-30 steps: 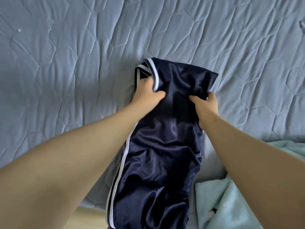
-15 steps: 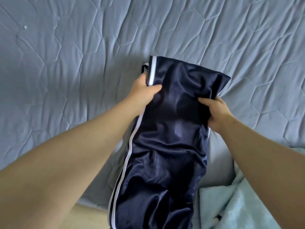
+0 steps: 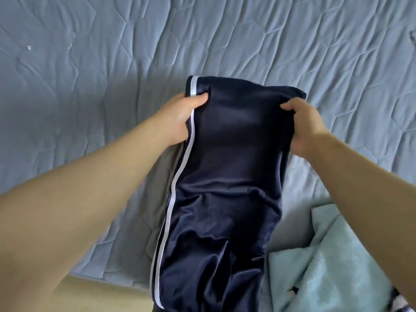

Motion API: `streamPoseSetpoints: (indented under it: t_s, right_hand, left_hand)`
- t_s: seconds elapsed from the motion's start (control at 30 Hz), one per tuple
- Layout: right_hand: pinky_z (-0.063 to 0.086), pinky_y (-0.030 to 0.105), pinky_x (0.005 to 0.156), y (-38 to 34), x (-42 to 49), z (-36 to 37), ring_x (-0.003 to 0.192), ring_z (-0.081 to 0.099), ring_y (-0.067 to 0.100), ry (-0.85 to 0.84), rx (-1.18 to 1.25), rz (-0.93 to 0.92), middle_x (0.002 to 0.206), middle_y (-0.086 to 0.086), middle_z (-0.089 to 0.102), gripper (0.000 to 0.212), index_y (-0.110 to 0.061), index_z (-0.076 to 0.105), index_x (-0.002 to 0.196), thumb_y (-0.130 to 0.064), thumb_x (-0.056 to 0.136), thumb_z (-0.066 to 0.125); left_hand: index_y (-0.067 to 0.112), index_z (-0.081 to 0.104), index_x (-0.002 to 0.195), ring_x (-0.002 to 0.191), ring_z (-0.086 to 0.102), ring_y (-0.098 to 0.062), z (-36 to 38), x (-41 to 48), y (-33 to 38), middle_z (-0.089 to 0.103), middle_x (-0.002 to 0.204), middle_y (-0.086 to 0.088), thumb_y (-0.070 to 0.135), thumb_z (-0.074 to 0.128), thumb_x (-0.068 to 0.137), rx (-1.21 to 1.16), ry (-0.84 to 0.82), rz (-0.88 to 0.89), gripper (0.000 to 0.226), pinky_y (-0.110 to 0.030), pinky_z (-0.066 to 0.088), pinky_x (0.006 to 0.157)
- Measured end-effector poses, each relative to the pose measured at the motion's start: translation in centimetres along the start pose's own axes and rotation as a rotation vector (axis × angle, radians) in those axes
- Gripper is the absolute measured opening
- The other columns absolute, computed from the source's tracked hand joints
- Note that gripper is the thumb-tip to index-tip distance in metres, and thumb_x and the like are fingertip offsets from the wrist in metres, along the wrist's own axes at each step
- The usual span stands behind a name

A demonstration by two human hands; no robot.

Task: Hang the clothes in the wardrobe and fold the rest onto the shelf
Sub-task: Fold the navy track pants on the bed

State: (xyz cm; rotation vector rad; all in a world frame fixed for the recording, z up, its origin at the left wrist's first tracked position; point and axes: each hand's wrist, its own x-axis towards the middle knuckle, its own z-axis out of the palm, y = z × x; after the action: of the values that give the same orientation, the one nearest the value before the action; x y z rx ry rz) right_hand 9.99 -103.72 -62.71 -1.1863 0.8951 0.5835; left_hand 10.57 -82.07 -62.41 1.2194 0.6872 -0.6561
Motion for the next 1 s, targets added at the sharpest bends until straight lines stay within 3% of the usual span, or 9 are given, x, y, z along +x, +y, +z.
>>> streamPoseSetpoints:
  t_s: [0.17, 0.27, 0.33, 0.4, 0.53, 0.6, 0.73, 0.9, 1.0]
  right_hand:
    - [0.056, 0.024, 0.062, -3.4, 1.0, 1.1, 0.077, 0.071, 0.013, -0.054, 0.168, -0.13, 0.082, -0.001, 0.075, 0.021, -0.015, 0.065, 0.096, -0.03, 0.094, 0.051]
    - [0.048, 0.013, 0.044, -0.6, 0.9, 0.0, 0.057, 0.067, 0.006, -0.067, -0.114, -0.064, 0.063, -0.008, 0.071, 0.012, -0.019, 0.062, 0.09, -0.027, 0.092, 0.054]
    - [0.047, 0.014, 0.043, 2.5, 0.7, -1.2, 0.056, 0.065, 0.008, -0.009, -0.246, -0.024, 0.071, -0.003, 0.069, 0.011, -0.016, 0.061, 0.099, -0.019, 0.088, 0.061]
    - [0.051, 0.018, 0.047, 5.6, 0.1, -2.3, 0.065, 0.065, 0.013, 0.029, -0.273, 0.026, 0.082, 0.002, 0.067, 0.027, -0.013, 0.058, 0.108, -0.015, 0.083, 0.067]
    - [0.047, 0.014, 0.043, 8.7, -1.3, -3.3, 0.067, 0.06, 0.01, 0.091, -0.364, 0.023, 0.08, -0.002, 0.063, 0.02, -0.016, 0.057, 0.099, -0.013, 0.083, 0.069]
    - [0.05, 0.016, 0.051, 8.6, -1.3, -3.2, 0.069, 0.059, 0.011, 0.169, -0.316, -0.066, 0.081, -0.002, 0.062, 0.017, -0.017, 0.058, 0.099, -0.016, 0.085, 0.067]
    - [0.052, 0.029, 0.074, 7.2, -1.1, -2.2, 0.079, 0.06, 0.013, 0.254, -0.231, -0.202, 0.084, -0.006, 0.061, 0.014, -0.021, 0.055, 0.098, -0.024, 0.087, 0.064]
    - [0.053, 0.036, 0.084, 11.0, -3.2, -2.7, 0.094, 0.062, 0.021, 0.316, -0.156, -0.129, 0.11, 0.008, 0.06, 0.04, -0.012, 0.046, 0.109, -0.018, 0.08, 0.072]
    - [0.053, 0.045, 0.088, 15.6, -6.3, -3.1, 0.099, 0.063, 0.029, 0.28, -0.088, 0.019, 0.114, 0.016, 0.062, 0.049, -0.003, 0.049, 0.118, -0.016, 0.079, 0.074]
  left_hand:
    - [0.02, 0.057, 0.097, 0.086, 0.067, -0.016, 0.8, 2.2, 3.1, 0.068, 0.093, -0.001, 0.018, 0.055, 0.093, 0.099, 0.043, 0.194, 0.005, -0.03, 0.053, 0.077]
    - [0.027, 0.051, 0.109, 0.09, 0.061, -0.008, -0.2, 1.8, -0.1, 0.063, 0.106, 0.008, 0.031, 0.063, 0.087, 0.417, 0.09, 0.0, 0.025, -0.026, 0.047, 0.08]
    - [0.022, 0.049, 0.119, 0.079, 0.058, -0.002, -1.2, 0.6, -3.2, 0.061, 0.105, 0.009, 0.029, 0.066, 0.085, 0.487, 0.148, -0.103, 0.039, -0.015, 0.045, 0.061]
    - [0.015, 0.05, 0.121, 0.089, 0.06, -0.009, -2.6, -0.6, -6.4, 0.061, 0.109, 0.005, 0.024, 0.069, 0.083, 0.526, 0.196, -0.145, 0.043, -0.02, 0.046, 0.072]
    - [0.015, 0.06, 0.1, 0.079, 0.063, -0.013, -3.6, -2.8, -9.5, 0.065, 0.1, -0.002, 0.014, 0.069, 0.083, 0.499, 0.179, -0.201, 0.019, -0.02, 0.051, 0.062]
    - [0.015, 0.061, 0.098, 0.072, 0.061, -0.009, -3.1, -3.1, -9.6, 0.065, 0.096, -0.002, 0.01, 0.066, 0.085, 0.44, 0.195, -0.081, 0.015, -0.015, 0.051, 0.056]
    - [0.015, 0.056, 0.103, 0.09, 0.06, -0.018, -2.0, -2.2, -8.2, 0.063, 0.093, 0.001, 0.017, 0.062, 0.088, 0.394, 0.298, 0.124, 0.016, -0.028, 0.05, 0.081]
    - [0.013, 0.042, 0.128, 0.107, 0.056, -0.02, -2.6, -3.7, -10.6, 0.056, 0.119, -0.001, 0.029, 0.074, 0.078, 0.532, 0.294, -0.022, 0.062, -0.034, 0.046, 0.094]
    - [0.016, 0.042, 0.122, 0.096, 0.054, -0.015, -3.5, -7.0, -13.9, 0.054, 0.115, 0.002, 0.029, 0.077, 0.074, 0.491, 0.334, -0.086, 0.061, -0.026, 0.042, 0.084]
